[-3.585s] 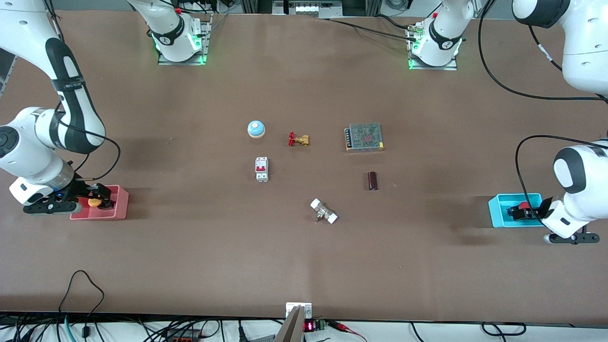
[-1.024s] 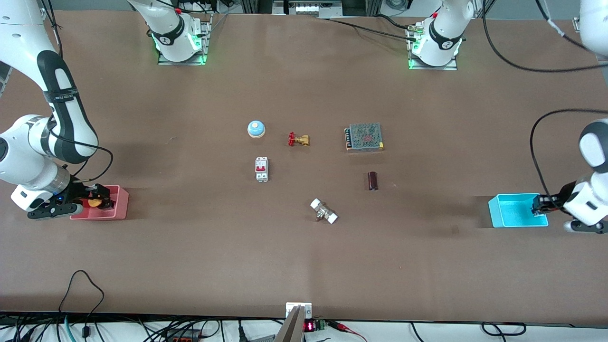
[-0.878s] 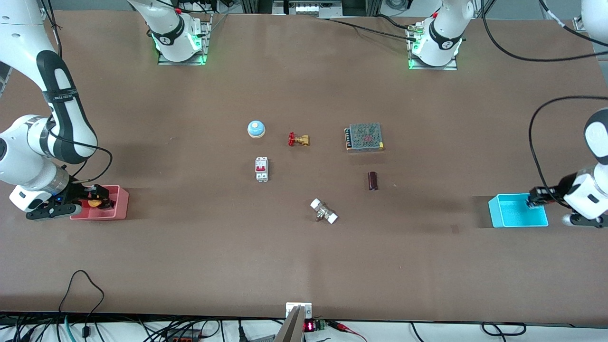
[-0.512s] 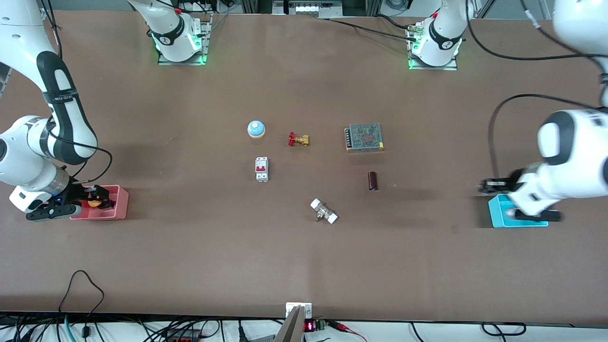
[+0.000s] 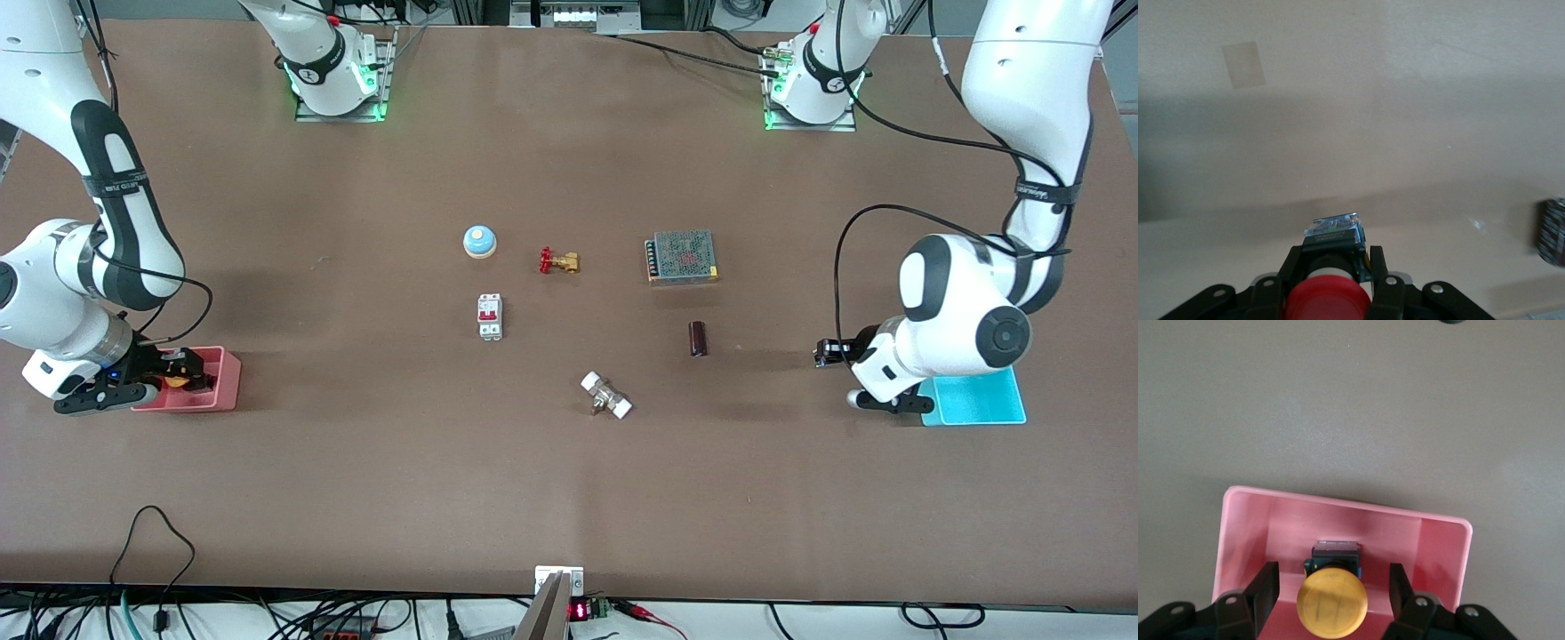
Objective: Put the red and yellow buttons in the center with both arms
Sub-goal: 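Lift the red button with the left gripper and carry it toward the table center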
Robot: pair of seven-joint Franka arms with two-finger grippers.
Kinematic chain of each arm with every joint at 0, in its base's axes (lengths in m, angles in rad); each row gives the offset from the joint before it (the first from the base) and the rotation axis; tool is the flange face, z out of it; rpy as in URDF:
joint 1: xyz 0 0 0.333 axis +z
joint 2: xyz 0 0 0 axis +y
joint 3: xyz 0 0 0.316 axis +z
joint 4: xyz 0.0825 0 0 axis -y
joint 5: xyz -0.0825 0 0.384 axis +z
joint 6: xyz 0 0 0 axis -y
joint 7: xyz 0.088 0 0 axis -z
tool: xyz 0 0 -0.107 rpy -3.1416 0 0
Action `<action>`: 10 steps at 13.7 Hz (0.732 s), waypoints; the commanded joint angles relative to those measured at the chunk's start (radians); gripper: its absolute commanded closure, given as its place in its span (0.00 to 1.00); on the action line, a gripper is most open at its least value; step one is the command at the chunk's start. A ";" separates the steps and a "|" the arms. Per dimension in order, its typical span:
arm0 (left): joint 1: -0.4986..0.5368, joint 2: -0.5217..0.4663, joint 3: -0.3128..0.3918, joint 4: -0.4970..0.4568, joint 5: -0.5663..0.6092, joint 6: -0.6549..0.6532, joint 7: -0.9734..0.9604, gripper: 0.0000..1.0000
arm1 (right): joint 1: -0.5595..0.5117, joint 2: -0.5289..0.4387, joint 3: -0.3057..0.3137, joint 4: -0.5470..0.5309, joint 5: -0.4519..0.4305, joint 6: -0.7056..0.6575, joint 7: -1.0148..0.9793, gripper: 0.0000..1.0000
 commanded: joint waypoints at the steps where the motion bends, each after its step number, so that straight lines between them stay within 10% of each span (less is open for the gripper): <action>1: -0.020 -0.027 0.010 -0.086 -0.021 0.101 0.004 0.73 | -0.012 0.010 0.010 0.020 0.012 -0.010 -0.029 0.36; 7: -0.033 -0.026 0.010 -0.176 -0.021 0.220 0.003 0.66 | -0.012 0.010 0.010 0.020 0.012 -0.010 -0.041 0.67; 9: -0.047 -0.041 0.011 -0.168 -0.019 0.215 0.014 0.00 | -0.012 0.010 0.012 0.020 0.012 -0.010 -0.046 0.71; 10: -0.047 -0.064 0.010 -0.165 -0.019 0.207 0.012 0.00 | -0.012 0.010 0.010 0.020 0.012 -0.010 -0.046 0.71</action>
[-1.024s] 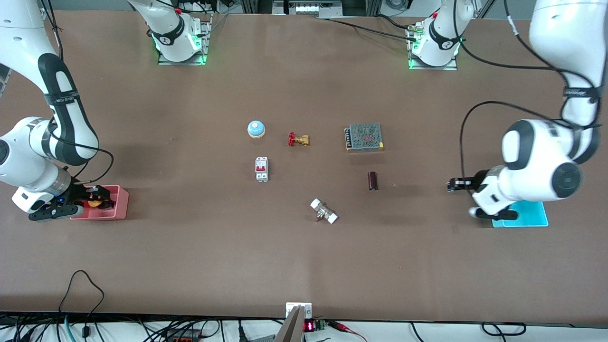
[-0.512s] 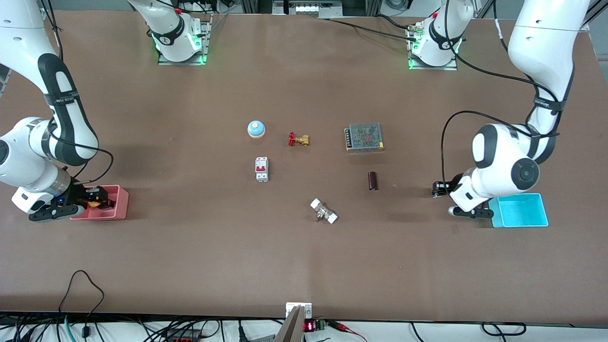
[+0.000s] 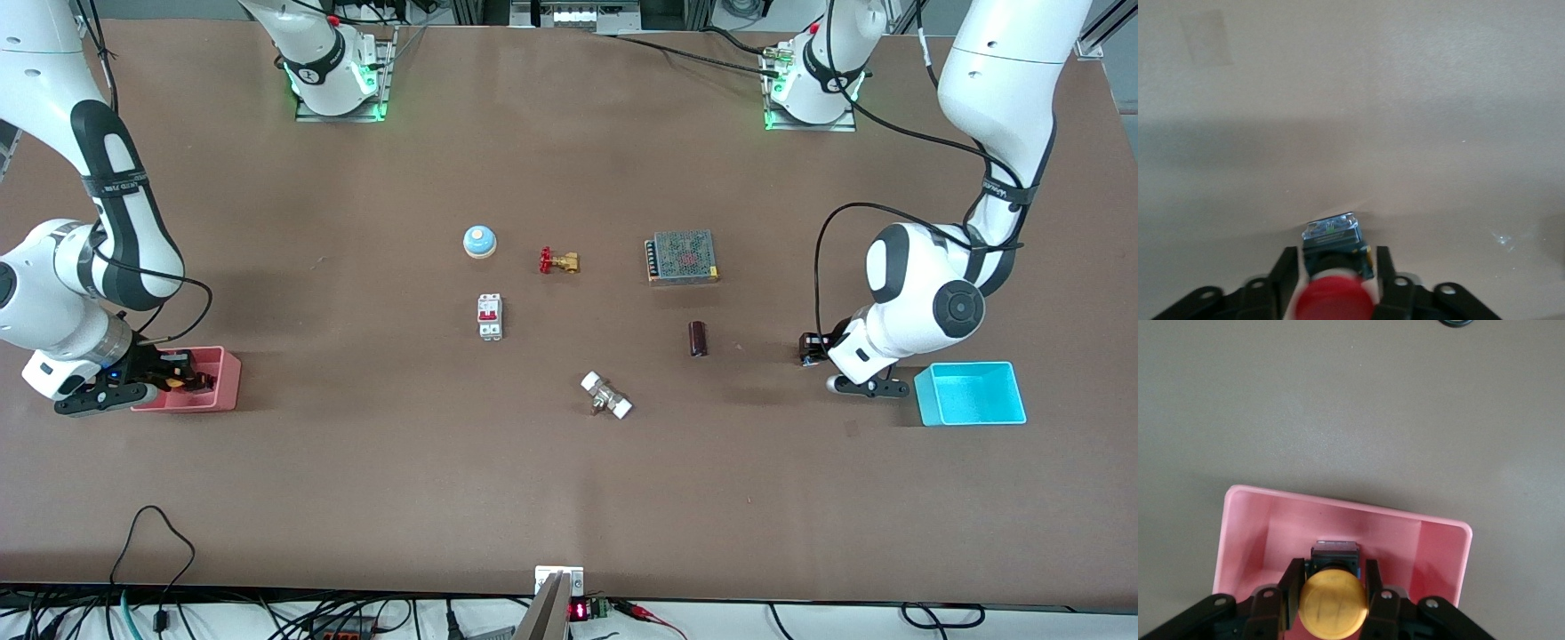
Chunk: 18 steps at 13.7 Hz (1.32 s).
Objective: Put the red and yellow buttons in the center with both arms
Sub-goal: 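Lift the red button with the left gripper and carry it toward the table center, then set the red button down with the left gripper while the right gripper lifts the yellow, then carry the yellow button toward center with the right gripper while the left gripper withdraws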
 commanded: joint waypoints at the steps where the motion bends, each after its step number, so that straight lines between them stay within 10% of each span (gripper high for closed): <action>1: -0.018 -0.075 0.011 -0.019 -0.019 0.004 0.013 0.00 | -0.011 0.008 0.012 0.019 0.012 -0.010 -0.027 0.74; 13: 0.008 -0.267 0.162 0.258 0.056 -0.358 0.005 0.00 | 0.138 -0.378 0.032 0.053 0.022 -0.571 0.259 0.78; 18: 0.009 -0.273 0.159 0.409 0.058 -0.531 0.002 0.00 | 0.259 -0.346 0.085 -0.103 0.019 -0.342 0.497 0.78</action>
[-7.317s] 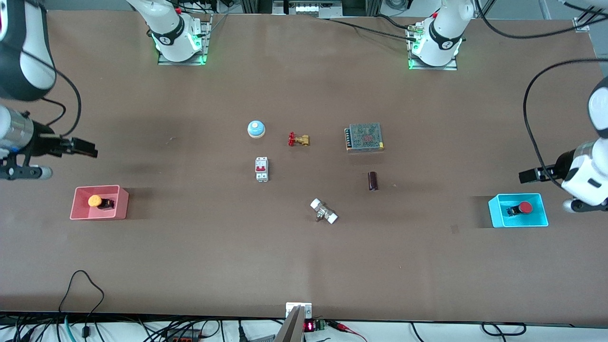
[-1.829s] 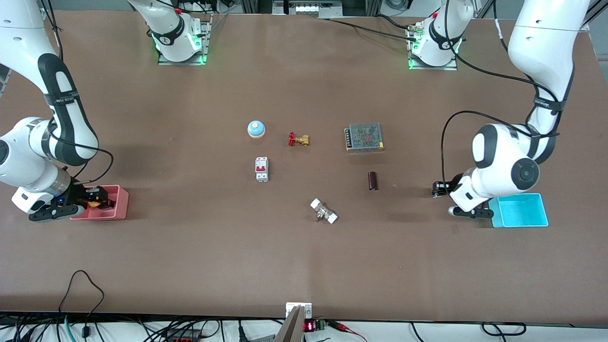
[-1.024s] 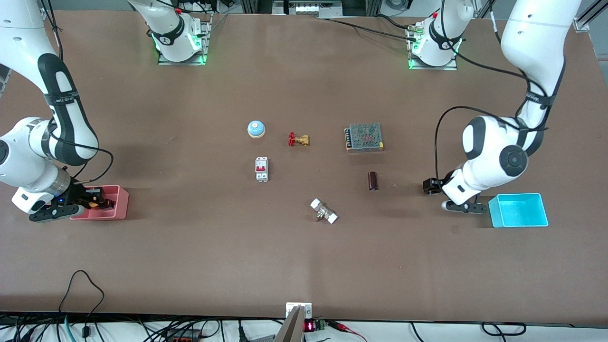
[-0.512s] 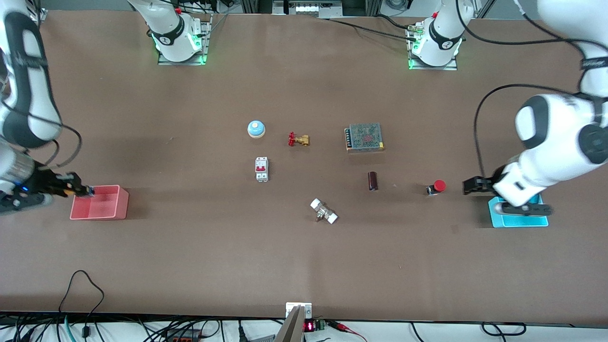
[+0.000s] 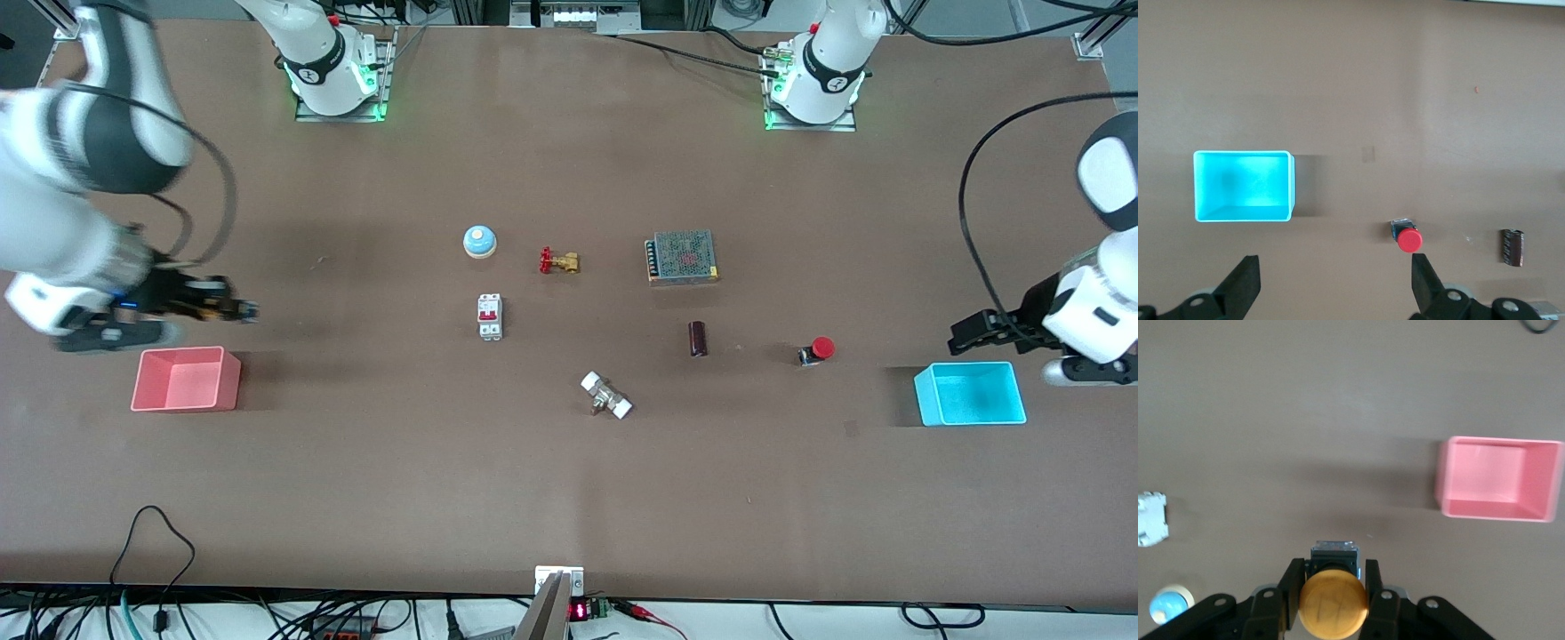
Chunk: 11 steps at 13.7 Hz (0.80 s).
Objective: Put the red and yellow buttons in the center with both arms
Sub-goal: 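Carry the yellow button toward center with the right gripper while the left gripper withdraws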
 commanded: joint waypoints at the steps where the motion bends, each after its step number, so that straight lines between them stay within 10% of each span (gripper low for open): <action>1: -0.004 0.001 -0.010 0.069 0.020 -0.086 0.000 0.00 | 0.043 0.027 -0.003 -0.121 -0.004 0.191 0.074 0.78; 11: 0.130 -0.019 -0.175 0.064 0.037 -0.115 -0.079 0.00 | 0.189 0.192 -0.005 -0.136 -0.144 0.356 0.333 0.78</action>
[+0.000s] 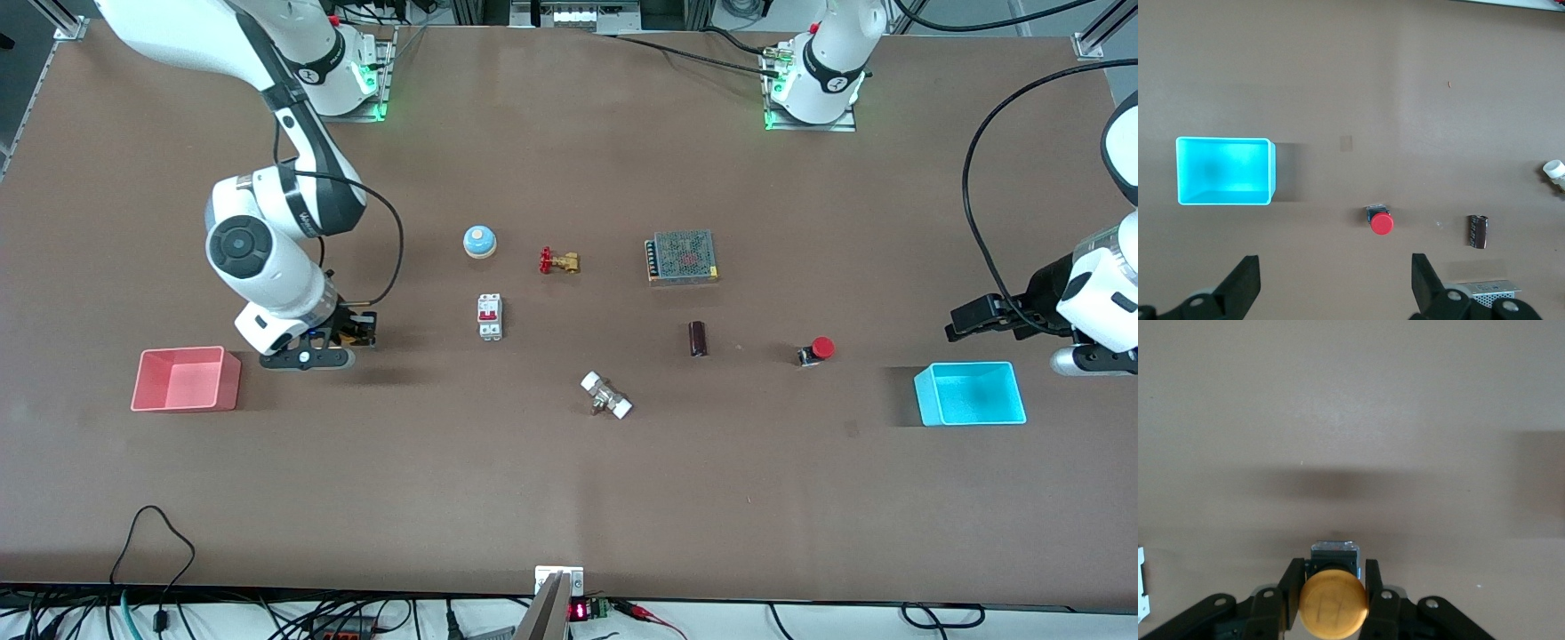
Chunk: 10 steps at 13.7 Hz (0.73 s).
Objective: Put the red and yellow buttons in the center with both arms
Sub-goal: 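Carry the yellow button toward center with the right gripper while the left gripper withdraws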
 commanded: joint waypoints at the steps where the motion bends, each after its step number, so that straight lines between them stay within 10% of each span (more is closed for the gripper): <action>1: 0.021 -0.039 -0.025 0.001 0.050 -0.036 -0.019 0.00 | 0.009 0.019 -0.007 -0.003 -0.019 0.047 0.026 0.78; 10: 0.033 -0.122 -0.034 0.004 0.054 -0.169 -0.052 0.00 | 0.009 0.065 -0.010 -0.003 -0.033 0.091 0.026 0.78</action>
